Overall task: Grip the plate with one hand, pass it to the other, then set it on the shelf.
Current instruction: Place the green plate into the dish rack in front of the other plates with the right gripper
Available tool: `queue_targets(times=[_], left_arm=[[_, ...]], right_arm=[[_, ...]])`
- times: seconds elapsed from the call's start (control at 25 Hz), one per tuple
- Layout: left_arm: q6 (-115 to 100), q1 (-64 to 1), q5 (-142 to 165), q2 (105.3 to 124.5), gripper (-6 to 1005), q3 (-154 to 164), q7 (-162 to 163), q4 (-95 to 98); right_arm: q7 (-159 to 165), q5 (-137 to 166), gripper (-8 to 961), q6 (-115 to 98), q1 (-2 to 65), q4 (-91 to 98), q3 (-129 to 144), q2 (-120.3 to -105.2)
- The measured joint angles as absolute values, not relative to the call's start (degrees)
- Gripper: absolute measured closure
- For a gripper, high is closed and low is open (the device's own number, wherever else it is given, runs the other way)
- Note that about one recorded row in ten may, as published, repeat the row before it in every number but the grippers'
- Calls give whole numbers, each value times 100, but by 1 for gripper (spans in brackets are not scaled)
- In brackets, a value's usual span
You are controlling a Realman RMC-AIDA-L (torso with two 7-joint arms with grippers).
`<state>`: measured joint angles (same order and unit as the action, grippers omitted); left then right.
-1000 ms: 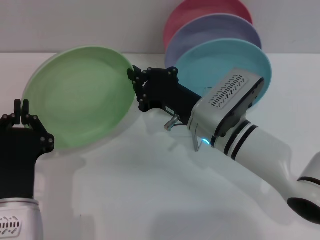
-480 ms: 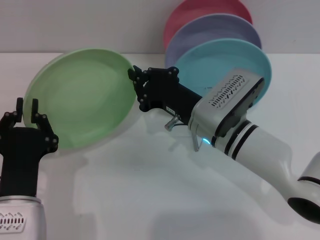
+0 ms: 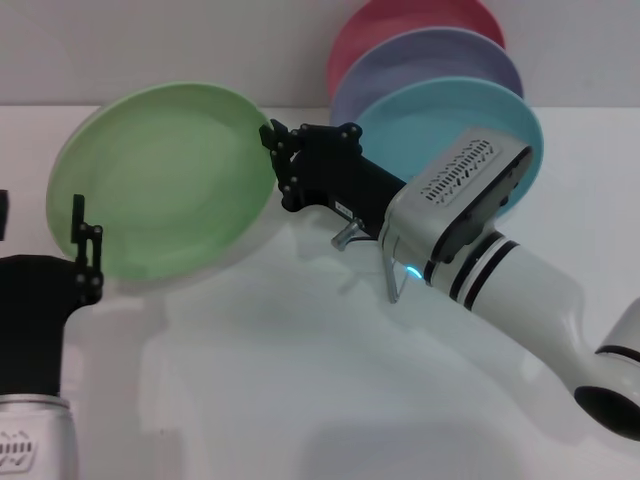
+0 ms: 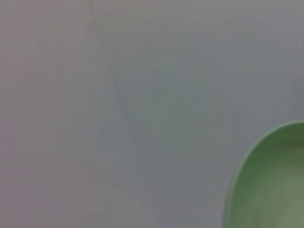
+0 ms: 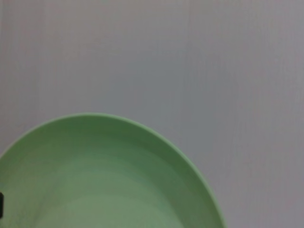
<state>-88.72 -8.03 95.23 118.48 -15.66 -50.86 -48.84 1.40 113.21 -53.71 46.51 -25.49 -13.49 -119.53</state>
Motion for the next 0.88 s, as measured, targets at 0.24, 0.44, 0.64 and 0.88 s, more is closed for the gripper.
queue_targets(times=[0.24,0.44,0.64,0.88], left_arm=[[-9574,-713,9556,11822,363,-1548,-4470,-4696],[-10188,-625,9830,11798,319,-1559,-3119,-4073],[-10483,-647,10073,11805,308,-1596,-1288,-2923],[-10259,-707,10031,11838,309,-1757,-818,-2387]], right_arm=[[139,11321,948,-5454,4643,-2505,-1427,-11953],[77,11321,948,-5986,4490,-2564,-1439,-11948],[-920,11320,949,-6825,3845,-3141,-1537,-11929],[-1343,11320,949,-7560,3189,-3486,-1675,-11904]])
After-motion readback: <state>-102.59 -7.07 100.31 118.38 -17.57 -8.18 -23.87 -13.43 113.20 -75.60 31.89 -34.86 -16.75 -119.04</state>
